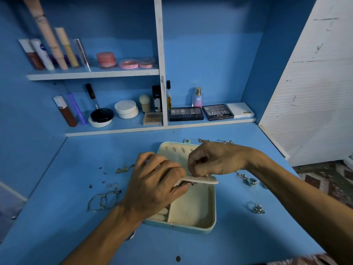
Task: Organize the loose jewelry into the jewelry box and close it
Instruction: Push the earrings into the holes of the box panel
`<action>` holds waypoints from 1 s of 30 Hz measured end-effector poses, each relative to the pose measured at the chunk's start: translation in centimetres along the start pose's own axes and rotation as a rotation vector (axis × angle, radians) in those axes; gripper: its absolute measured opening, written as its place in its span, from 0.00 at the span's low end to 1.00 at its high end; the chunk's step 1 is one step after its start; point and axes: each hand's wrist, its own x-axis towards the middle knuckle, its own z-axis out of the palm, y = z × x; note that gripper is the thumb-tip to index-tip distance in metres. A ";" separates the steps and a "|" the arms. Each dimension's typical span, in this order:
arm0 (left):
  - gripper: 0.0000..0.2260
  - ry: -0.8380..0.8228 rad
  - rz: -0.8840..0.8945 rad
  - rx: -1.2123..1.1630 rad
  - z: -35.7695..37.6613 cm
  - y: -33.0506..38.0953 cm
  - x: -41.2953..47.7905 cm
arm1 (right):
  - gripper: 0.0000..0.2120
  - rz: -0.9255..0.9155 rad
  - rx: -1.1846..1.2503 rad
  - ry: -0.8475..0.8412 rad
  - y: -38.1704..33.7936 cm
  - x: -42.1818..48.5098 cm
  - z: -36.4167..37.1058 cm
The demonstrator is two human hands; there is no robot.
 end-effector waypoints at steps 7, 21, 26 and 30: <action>0.12 -0.052 -0.040 0.015 0.2 -0.6 1.9 | 0.08 -0.001 0.242 -0.024 1.4 0.2 -1.2; 0.24 -0.311 -0.250 -0.135 3.3 -2.8 4.2 | 0.15 0.046 0.676 0.424 5.5 0.2 -2.7; 0.27 -0.438 -0.287 -0.207 4.1 -3.8 4.6 | 0.13 0.001 0.588 0.567 5.9 -0.3 -2.5; 0.26 -0.471 -0.358 -0.253 4.7 -3.9 4.9 | 0.12 -0.004 0.489 0.644 5.7 -0.5 -2.3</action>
